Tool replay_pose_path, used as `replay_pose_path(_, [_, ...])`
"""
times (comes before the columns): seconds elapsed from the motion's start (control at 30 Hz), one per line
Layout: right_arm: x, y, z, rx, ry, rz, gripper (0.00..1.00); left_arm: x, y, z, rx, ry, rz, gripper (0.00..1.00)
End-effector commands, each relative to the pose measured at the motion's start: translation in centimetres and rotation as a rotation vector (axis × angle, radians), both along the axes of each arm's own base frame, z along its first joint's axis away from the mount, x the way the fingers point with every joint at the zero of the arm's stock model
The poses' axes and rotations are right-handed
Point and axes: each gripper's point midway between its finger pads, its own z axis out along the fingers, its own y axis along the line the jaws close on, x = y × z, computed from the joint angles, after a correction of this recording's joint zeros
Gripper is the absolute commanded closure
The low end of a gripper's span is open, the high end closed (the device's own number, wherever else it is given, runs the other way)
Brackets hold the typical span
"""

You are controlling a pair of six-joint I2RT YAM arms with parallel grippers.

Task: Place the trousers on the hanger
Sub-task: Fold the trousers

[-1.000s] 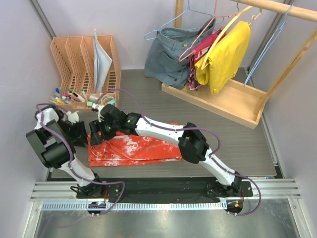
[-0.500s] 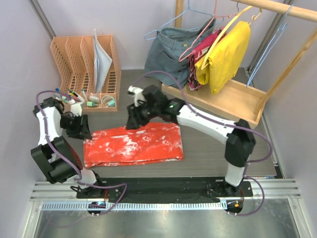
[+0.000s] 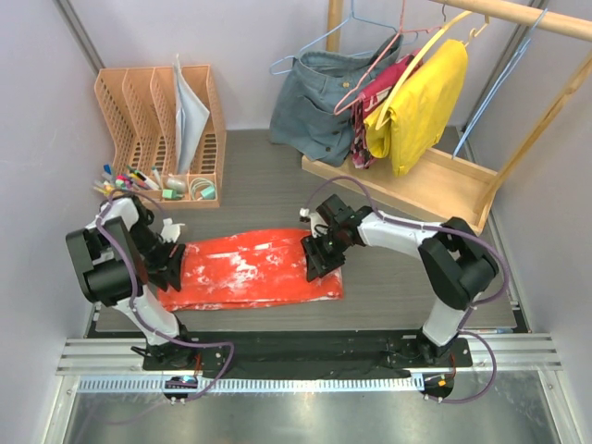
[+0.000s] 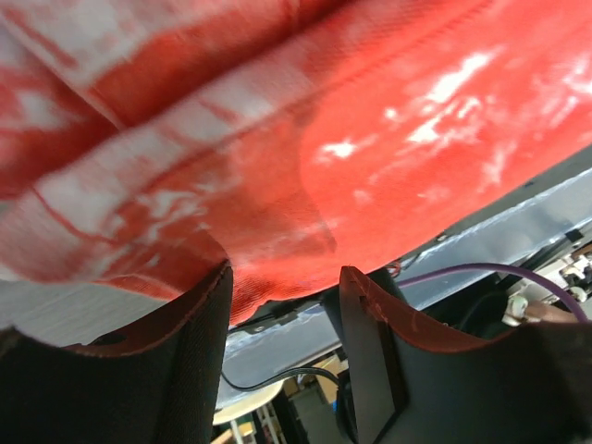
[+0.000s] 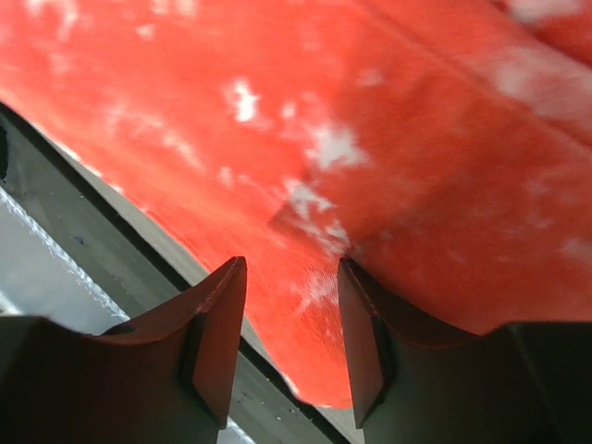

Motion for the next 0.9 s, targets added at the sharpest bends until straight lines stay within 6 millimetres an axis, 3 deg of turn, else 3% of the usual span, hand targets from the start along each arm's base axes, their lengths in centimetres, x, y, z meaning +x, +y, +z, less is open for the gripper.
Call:
replay_pose_path(0.0, [-0.2,-2.9,-2.9,-0.071,0.136,-0.040,0.45,2.3,1.6,-0.9,0.099,-0.042,-0.039,0.48])
replay_pose_path(0.13, [1.2,-4.7,-2.9,-0.093,0.124,-0.090,0.32,3.8,1.0,-2.1,0.124,-0.054,-0.077,0.48])
replay_pose_path(0.33, [3.5,-8.0,-2.3,-0.132,0.075,-0.144,0.28,7.7,-0.6,-2.8,0.115,-0.092,-0.054,0.48])
replay_pose_path(0.43, [4.7,-8.5,-0.6,-0.107,0.020,-0.124,0.28,9.2,-1.2,-2.0,0.093,-0.120,-0.032,0.48])
replay_pose_path(0.6, [5.4,-8.5,5.1,-0.010,-0.181,-0.059,0.27,10.1,-3.5,2.0,-0.039,-0.222,-0.035,0.46])
replay_pose_path(0.63, [5.2,-8.5,7.3,0.028,-0.246,-0.059,0.27,10.1,-3.8,3.4,-0.054,-0.272,-0.047,0.46])
replay_pose_path(0.73, [3.7,-8.9,9.6,0.067,-0.296,-0.057,0.27,9.7,-5.4,7.4,-0.126,-0.385,-0.069,0.42])
replay_pose_path(0.87, [0.9,-10.7,14.6,0.098,-0.431,-0.075,0.27,8.4,-7.7,12.2,-0.231,-0.530,-0.088,0.31])
